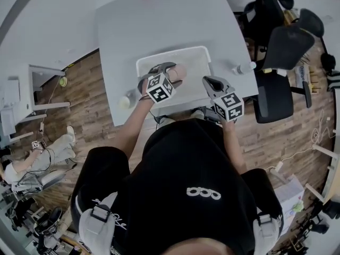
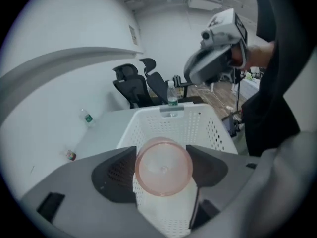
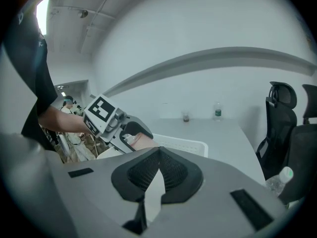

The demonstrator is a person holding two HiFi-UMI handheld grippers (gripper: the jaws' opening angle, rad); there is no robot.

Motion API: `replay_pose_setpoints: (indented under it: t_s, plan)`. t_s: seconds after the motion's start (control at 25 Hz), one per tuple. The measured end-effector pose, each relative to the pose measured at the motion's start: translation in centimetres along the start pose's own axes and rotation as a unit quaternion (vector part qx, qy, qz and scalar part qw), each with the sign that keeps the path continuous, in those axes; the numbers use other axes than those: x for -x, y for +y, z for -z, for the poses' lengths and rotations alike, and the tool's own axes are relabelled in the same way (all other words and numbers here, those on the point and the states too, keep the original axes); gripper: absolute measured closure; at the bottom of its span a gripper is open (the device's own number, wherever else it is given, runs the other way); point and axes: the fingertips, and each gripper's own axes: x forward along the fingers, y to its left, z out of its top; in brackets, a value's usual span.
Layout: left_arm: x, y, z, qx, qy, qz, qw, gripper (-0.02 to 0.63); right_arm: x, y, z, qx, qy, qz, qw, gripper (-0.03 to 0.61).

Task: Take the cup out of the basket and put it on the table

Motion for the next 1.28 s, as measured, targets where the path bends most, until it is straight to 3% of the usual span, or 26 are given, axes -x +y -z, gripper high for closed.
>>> replay_pose_setpoints:
  t_s: [0.12, 0.2, 0.36, 0.52, 0.68, 1.28]
  plan:
    - [3.5, 1.8, -1.9, 0.051, -0.058, -0.040, 0.9962, 0.301, -0.3, 0.1, -1.1, 0.007, -0.013, -0.003, 1.000, 0.554]
    - [6.1, 3.0, -2.8, 0.096, -0.106, -0.065, 0.9876, 0.301, -0.4, 0.2, -2.2, 0.015, -0.030, -0.005, 0.999, 0.554]
    - [11.6, 5.2, -3.7, 0.171, -0.202, -0.121, 0.9567, 0.301, -1.0, 0.5, -4.4, 0.032, -0.057, -0.013, 0.998, 0.554]
    - [16.8, 6.4, -3.1, 0.215, -0.268, -0.182, 0.9214, 0.301, -2.2, 1.2, -5.9, 0.044, -0.070, -0.030, 0.996, 0.554]
    - [20.0, 6.7, -1.6, 0.242, -0.285, -0.224, 0.8998, 0.301, -3.7, 2.2, -7.0, 0.052, -0.076, -0.051, 0.994, 0.554]
    - [26.6, 4.7, 3.9, 0.303, -0.291, -0.310, 0.8529, 0.301, -6.5, 6.5, -8.8, 0.073, -0.074, -0.133, 0.986, 0.554]
